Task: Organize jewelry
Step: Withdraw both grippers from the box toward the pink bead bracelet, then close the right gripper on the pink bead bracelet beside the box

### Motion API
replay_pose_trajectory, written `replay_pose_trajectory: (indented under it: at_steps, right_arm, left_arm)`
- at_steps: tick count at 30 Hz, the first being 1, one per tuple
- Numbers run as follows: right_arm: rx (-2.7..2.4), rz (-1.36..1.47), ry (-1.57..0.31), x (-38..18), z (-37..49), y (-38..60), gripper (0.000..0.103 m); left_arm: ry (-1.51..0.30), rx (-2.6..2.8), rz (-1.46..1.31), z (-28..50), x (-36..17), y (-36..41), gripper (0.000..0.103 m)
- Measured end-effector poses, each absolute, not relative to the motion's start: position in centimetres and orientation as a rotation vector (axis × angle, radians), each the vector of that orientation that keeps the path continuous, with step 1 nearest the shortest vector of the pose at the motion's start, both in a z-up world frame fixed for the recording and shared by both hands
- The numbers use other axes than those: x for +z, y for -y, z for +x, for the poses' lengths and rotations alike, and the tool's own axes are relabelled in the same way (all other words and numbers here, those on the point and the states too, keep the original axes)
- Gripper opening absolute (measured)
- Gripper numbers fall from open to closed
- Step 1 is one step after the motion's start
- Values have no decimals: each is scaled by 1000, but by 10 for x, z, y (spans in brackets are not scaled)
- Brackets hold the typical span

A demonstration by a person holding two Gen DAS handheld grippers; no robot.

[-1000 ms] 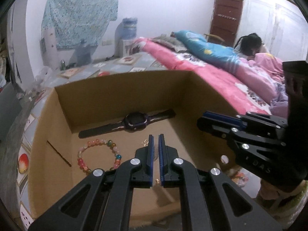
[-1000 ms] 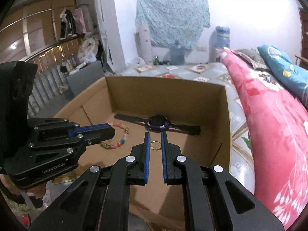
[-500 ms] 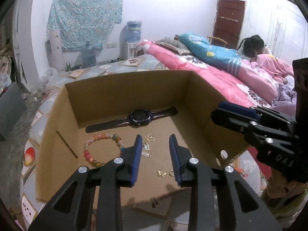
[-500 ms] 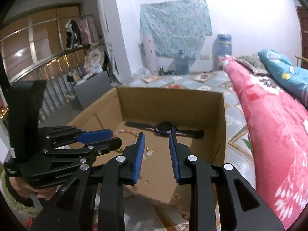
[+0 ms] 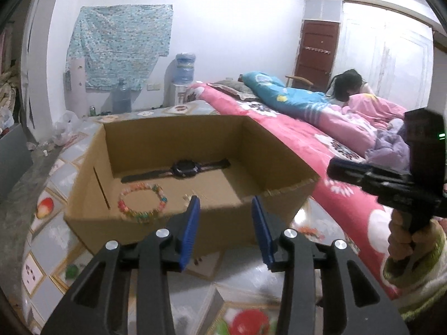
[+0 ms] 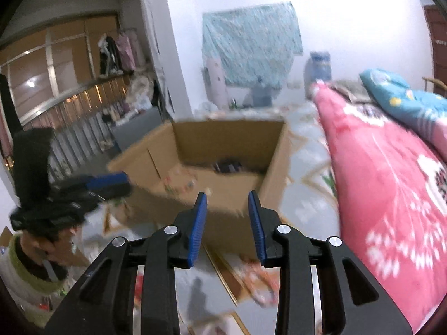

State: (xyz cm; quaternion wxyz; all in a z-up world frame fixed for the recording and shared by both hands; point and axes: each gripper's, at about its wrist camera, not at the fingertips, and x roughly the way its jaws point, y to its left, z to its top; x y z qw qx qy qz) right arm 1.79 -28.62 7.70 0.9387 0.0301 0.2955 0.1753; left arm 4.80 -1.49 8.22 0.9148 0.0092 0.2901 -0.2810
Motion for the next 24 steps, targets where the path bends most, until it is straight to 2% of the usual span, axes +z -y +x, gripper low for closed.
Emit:
replay_pose_trajectory:
  at_steps: [6,16,21,24]
  right_arm:
    - [357,-20,-797,26,14,279,30]
    - [292,-185,-860,-8,15,254,29]
    - [264,-199,-906,-22,20,257,23]
    - [255,-163,-910,-22,22,266,10]
  left_arm:
    - [-663,-606,16,26,51,23,38]
    - [-736,-648,114,7,8,68,38]
    - [-709,-707,180,6,4,89,35]
    - [-710,-735,207,11,0,98,29]
